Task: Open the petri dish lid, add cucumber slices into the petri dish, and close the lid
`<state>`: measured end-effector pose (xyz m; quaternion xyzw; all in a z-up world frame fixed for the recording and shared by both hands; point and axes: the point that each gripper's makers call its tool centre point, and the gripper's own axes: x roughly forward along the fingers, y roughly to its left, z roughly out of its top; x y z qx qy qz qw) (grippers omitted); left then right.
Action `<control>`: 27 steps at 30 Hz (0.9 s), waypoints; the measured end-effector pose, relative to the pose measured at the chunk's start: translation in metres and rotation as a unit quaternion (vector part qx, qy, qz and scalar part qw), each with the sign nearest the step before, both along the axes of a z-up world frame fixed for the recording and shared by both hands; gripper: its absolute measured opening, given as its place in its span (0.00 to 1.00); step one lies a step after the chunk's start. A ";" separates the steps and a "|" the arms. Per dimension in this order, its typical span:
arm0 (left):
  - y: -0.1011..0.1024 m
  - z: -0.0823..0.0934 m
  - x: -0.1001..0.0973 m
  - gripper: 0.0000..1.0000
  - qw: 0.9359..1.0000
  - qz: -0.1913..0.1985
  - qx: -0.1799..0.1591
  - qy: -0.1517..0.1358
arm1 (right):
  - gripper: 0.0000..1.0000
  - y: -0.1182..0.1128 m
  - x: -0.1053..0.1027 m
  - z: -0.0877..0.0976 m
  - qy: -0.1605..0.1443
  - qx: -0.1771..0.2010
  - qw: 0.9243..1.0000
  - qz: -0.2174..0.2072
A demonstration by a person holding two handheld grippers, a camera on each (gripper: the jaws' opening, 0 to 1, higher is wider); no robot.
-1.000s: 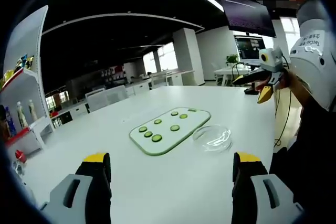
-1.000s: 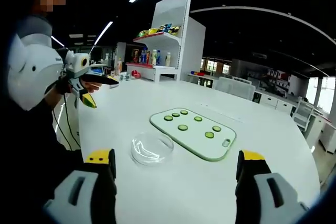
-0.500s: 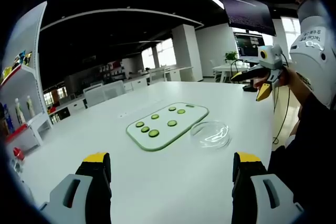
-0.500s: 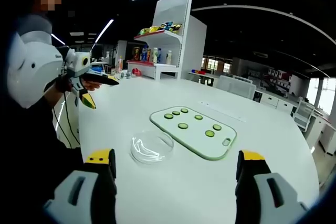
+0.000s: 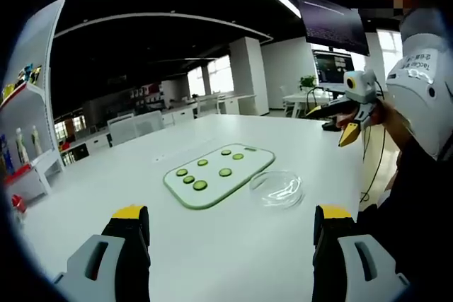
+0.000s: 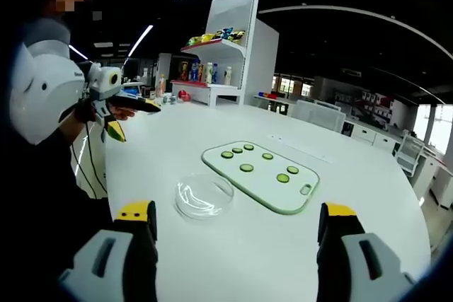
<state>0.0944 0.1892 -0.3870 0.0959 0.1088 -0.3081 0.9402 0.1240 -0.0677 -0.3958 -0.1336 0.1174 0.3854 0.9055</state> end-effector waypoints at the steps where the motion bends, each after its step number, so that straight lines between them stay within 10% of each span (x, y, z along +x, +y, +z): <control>1: 0.000 0.000 0.000 0.95 1.000 0.000 0.000 -0.001 | 0.91 0.000 0.000 0.000 0.000 0.000 1.000 0.000; 27: -0.027 -0.003 -0.002 0.91 0.998 -0.060 0.022 -0.019 | 0.86 0.012 0.001 -0.009 0.017 0.001 0.999 0.035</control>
